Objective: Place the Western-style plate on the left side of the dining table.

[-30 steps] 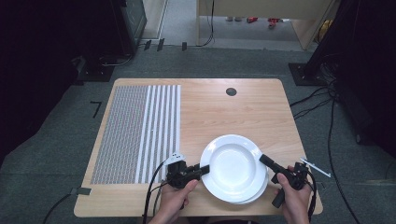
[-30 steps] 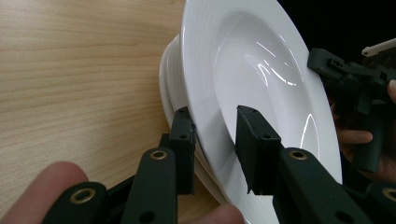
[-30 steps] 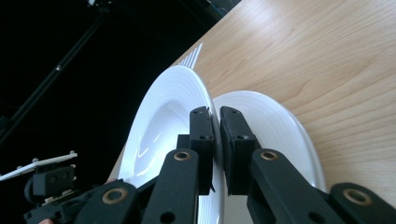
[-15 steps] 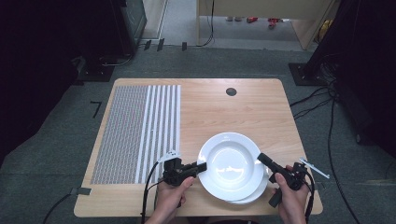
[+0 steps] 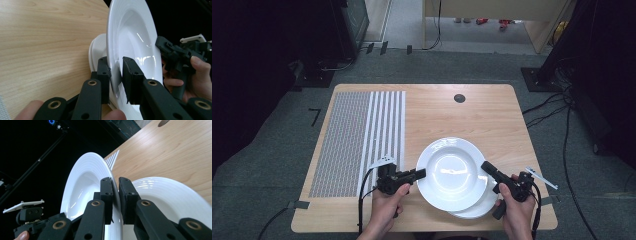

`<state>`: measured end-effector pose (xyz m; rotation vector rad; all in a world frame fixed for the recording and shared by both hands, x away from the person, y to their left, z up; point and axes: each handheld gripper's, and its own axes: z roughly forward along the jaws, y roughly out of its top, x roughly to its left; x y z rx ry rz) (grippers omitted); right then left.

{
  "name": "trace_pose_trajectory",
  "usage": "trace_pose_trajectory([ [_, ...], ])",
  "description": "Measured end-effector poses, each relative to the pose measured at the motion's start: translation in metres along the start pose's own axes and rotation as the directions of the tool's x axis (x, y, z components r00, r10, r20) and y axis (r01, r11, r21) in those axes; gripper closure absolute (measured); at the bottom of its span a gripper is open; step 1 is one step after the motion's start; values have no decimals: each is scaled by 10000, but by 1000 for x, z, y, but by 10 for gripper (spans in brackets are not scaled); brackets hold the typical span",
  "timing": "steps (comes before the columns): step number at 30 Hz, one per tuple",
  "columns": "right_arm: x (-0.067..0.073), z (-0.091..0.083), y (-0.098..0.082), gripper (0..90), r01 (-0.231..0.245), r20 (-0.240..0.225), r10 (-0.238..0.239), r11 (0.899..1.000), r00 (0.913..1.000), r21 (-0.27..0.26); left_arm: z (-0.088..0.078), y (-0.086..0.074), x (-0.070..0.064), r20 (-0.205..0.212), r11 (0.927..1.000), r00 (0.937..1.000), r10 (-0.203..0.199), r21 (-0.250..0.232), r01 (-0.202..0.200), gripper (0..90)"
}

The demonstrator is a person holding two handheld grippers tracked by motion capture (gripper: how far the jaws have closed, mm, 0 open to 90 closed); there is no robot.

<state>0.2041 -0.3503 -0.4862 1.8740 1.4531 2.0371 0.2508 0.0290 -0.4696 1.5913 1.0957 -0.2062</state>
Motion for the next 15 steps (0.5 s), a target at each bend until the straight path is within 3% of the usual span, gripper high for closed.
trace_pose_trajectory([
  [15, 27, 42, 1, 835, -3, -269, 12, 9995, 9996, 315, -37, 27, 16, -243, 9968, 9993, -296, -754, 277, 798],
])
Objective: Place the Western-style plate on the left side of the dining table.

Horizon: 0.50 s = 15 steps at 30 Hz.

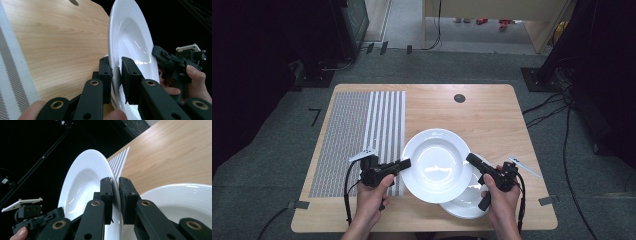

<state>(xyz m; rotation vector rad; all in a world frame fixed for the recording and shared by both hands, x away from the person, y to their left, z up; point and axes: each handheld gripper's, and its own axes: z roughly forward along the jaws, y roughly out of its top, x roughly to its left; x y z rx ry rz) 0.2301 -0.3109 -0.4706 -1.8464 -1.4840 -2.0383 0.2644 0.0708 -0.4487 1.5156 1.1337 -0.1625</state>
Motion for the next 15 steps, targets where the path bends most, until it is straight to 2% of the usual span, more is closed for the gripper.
trace_pose_trajectory([
  [7, 15, 24, 5, 833, 115, -218, -112, 9999, 9997, 124, -17, 14, 8, -107, 9991, 9999, -110, -405, 105, 804],
  [15, 29, 53, 3, 833, 230, -378, -218, 9992, 9990, 320, -38, 27, 23, -382, 9967, 9987, -337, -745, 308, 805],
])
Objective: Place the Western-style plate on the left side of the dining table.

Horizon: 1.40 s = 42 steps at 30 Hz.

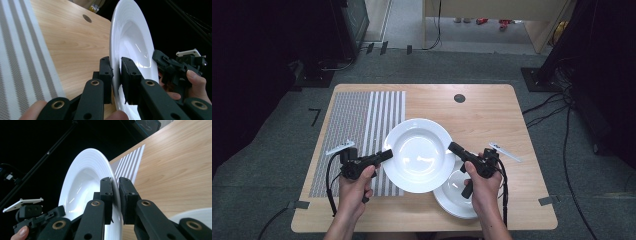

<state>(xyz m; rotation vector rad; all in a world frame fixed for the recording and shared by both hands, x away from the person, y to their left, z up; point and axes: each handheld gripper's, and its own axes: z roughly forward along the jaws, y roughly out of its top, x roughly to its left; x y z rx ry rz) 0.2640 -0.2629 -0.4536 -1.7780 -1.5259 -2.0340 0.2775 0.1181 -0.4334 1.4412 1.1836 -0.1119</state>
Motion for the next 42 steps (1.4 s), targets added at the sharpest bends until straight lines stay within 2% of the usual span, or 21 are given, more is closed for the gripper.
trace_pose_trajectory([
  [9, 16, 35, 2, 832, 81, -92, -77, 9994, 9999, 348, -20, 16, 20, -231, 9985, 9993, -294, -464, 284, 808],
  [11, 20, 44, 2, 834, 79, -158, -72, 9992, 9998, 402, -23, 19, 23, -463, 9979, 9983, -359, -552, 333, 804],
  [13, 23, 52, 3, 830, 158, -113, -154, 9989, 9998, 440, -27, 23, 28, -467, 9977, 9981, -400, -569, 374, 805],
  [20, 29, 81, -1, 830, 61, -231, -41, 9960, 9997, 887, -40, 33, 45, -756, 9938, 9954, -592, -982, 517, 806],
  [33, 31, 131, -7, 823, 34, -70, -24, 9896, 10000, 1439, -53, 46, 80, -1105, 9854, 9876, -1118, -1404, 959, 813],
  [42, 24, 161, -8, 822, -150, 21, 148, 9832, 9999, 1822, -52, 51, 102, -1328, 9789, 9801, -1472, -1619, 1251, 816],
])
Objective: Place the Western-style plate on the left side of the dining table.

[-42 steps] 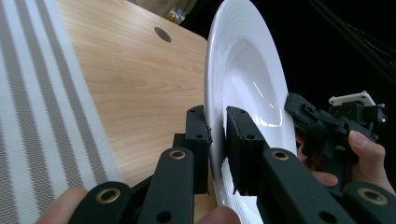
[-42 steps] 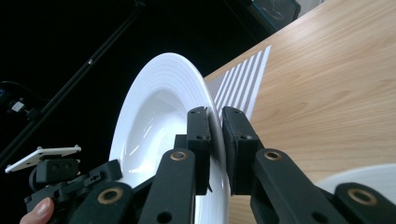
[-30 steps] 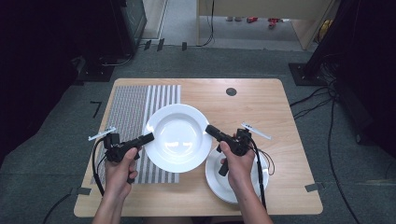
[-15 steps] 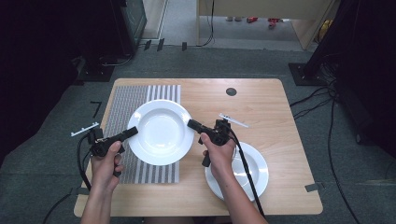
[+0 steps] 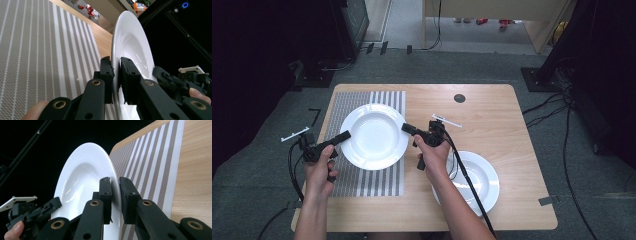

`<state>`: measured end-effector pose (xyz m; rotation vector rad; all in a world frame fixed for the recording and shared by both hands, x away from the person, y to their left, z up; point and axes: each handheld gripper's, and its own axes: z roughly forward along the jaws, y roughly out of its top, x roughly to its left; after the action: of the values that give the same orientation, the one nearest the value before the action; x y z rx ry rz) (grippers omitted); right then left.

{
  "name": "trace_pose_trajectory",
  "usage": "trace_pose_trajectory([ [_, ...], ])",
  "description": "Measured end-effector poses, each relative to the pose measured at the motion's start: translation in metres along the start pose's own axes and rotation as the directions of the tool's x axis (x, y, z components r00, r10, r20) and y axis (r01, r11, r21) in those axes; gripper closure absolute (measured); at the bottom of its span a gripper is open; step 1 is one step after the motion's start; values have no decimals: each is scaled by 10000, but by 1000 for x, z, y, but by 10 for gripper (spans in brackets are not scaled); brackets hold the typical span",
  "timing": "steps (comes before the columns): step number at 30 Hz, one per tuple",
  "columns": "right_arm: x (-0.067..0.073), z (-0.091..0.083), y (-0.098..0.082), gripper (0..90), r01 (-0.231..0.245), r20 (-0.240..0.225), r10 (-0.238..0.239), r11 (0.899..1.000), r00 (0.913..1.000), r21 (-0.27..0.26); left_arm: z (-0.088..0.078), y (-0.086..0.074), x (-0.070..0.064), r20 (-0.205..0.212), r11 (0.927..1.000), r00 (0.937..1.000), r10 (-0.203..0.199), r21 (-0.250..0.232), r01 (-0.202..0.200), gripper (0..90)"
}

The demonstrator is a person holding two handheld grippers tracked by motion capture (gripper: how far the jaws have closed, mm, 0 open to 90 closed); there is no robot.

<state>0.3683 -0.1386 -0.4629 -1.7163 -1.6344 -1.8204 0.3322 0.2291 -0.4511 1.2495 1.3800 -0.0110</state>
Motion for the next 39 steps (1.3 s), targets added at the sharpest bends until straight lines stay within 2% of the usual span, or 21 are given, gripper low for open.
trace_pose_trajectory([
  [5, -6, 15, 3, 819, -91, 54, 90, 9998, 9999, 159, 4, 3, 9, -128, 9998, 9998, -158, -110, 156, 819],
  [13, -17, 42, 3, 818, -332, 263, 316, 9975, 9992, 625, 9, 3, 32, -497, 9978, 9970, -594, -309, 579, 818],
  [21, -24, 70, 1, 820, -660, 596, 605, 9932, 9964, 961, 16, 4, 57, -960, 9922, 9890, -1121, -646, 1062, 813],
  [28, -32, 89, -2, 816, -989, 839, 899, 9889, 9924, 1107, 23, 8, 69, -1310, 9907, 9843, -1186, -819, 1085, 812],
  [29, -33, 91, -2, 816, -915, 855, 825, 9900, 9929, 1072, 25, 9, 71, -1351, 9908, 9836, -1191, -805, 1089, 811],
  [35, -40, 97, -2, 816, -1049, 1047, 942, 9892, 9900, 1024, 33, 9, 76, -1563, 9919, 9809, -1160, -702, 1062, 804],
  [39, -42, 99, -1, 821, -1083, 1138, 978, 9900, 9887, 899, 38, 8, 79, -1867, 9929, 9759, -1132, -573, 1042, 787],
])
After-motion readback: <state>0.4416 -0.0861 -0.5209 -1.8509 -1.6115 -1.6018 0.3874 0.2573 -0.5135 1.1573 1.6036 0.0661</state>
